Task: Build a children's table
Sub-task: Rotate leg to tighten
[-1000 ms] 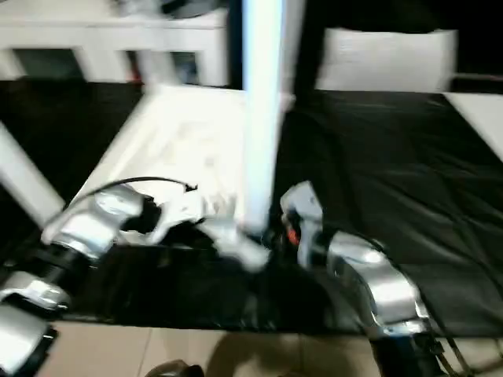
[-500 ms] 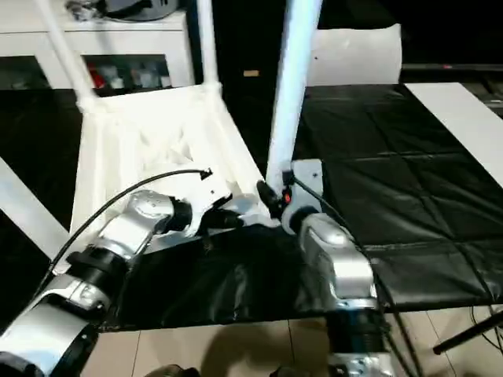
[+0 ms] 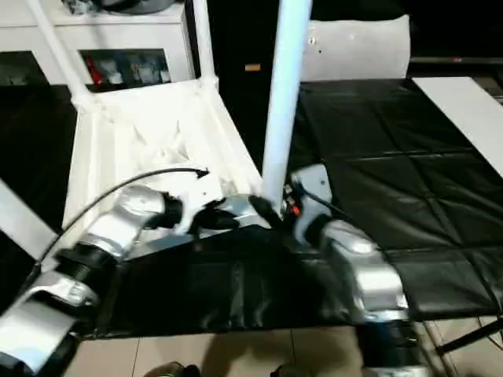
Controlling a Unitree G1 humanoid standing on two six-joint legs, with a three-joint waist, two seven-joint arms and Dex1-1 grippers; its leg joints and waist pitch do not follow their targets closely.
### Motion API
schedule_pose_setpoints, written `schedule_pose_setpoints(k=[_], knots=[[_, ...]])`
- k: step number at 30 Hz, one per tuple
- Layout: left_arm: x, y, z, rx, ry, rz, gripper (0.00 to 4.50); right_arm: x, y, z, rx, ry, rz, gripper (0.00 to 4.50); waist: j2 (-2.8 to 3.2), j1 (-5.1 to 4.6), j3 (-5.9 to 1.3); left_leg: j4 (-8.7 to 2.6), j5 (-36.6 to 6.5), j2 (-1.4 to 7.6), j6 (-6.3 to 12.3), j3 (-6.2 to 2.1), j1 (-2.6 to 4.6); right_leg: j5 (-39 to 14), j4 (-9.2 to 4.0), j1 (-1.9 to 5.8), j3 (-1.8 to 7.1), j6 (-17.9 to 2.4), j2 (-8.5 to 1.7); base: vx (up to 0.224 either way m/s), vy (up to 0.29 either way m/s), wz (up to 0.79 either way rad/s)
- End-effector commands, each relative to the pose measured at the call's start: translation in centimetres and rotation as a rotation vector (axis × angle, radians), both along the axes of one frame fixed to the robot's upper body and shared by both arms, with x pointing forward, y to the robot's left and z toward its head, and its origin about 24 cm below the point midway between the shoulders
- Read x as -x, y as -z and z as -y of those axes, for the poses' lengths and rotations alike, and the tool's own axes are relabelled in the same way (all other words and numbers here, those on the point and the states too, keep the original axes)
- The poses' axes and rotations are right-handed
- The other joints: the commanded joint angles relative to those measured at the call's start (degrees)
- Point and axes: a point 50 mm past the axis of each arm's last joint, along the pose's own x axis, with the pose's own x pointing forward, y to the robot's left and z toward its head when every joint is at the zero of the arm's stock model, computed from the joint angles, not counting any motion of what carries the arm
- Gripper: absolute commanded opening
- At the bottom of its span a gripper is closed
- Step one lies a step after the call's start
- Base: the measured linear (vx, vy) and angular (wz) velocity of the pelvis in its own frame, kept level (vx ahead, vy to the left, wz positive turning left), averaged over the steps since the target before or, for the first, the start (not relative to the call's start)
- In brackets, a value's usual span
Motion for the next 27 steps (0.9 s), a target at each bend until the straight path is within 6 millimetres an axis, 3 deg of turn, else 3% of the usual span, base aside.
schedule_pose_setpoints(k=[1, 8, 10, 11, 12, 22, 26, 27], knots=[[0.7, -0.4, 0.6, -0.023, 0.146, 0.005, 0.00, 0.5, -0.6, -0.3, -0.011, -0.112, 0.016, 4.48, -0.79, 0.39, -4.50, -3.41, -8.2, 3.64, 5.84, -1.47, 1.13, -4.6, -3.18, 2.96, 2.36, -15.4, -3.69, 0.000, 0.000, 0.00], [1.9, -0.3, -0.3, -0.084, 0.331, -0.074, 0.00, 1.3, -1.3, 0.4, 0.035, -0.358, -0.040, 4.50, -0.59, 2.19, -4.28, -3.74, -12.0, 4.18, 3.25, -1.36, 1.78, -10.6, -3.37, 2.44, 2.26, -15.3, -3.67, 0.000, 0.000, 0.00], [2.3, -0.3, -0.5, -0.110, 0.385, -0.095, 0.00, 1.6, -1.3, 0.6, 0.044, -0.433, -0.065, 4.50, -0.59, 2.59, -4.19, -3.87, -13.2, 4.28, 2.35, -1.43, 1.83, -12.4, -3.47, 2.43, 2.33, -14.9, -3.88, 0.000, 0.000, 0.00], [2.4, -0.3, -0.6, -0.121, 0.404, -0.104, 0.00, 1.7, -1.3, 0.7, 0.045, -0.456, -0.074, 4.50, -1.01, 2.71, -4.27, -3.86, -13.4, 4.26, 2.16, -1.40, 1.82, -12.7, -3.50, 2.50, 2.34, -14.7, -3.91, 0.000, 0.000, 0.00], [2.4, -0.3, -0.7, -0.130, 0.418, -0.109, 0.00, 1.8, -1.3, 0.7, 0.044, -0.473, -0.081, 4.31, -0.83, 2.97, -4.26, -3.85, -13.4, 4.27, 2.06, -1.46, 1.83, -13.1, -3.49, 2.44, 2.36, -14.6, -4.01, 0.000, 0.000, 0.00], [2.6, -0.4, -0.8, -0.197, 0.505, -0.101, 0.00, 2.4, -1.2, 0.5, 0.023, -0.582, -0.127, 3.60, -1.24, 3.36, -4.51, -3.68, -11.8, 4.19, 2.06, -1.47, 1.66, -11.7, -3.18, 2.55, 2.28, -14.6, -4.02, 0.000, 0.000, 0.00], [2.6, -0.3, -0.7, -0.195, 0.504, -0.095, 0.00, 2.6, -1.1, 0.2, 0.007, -0.599, -0.138, 3.24, -1.05, 3.46, -4.50, -3.63, -11.6, 4.16, 2.05, -1.48, 1.63, -12.2, -3.22, 2.53, 2.27, -14.6, -4.02, 0.000, 0.000, 0.00], [2.6, -0.3, -0.7, -0.196, 0.505, -0.096, 0.00, 2.7, -1.0, 0.1, 0.002, -0.602, -0.139, 3.07, -1.28, 3.44, -4.50, -3.63, -11.7, 4.18, 1.97, -1.46, 1.67, -12.3, -3.23, 2.51, 2.28, -14.5, -4.02, 0.000, 0.000, 0.00]])
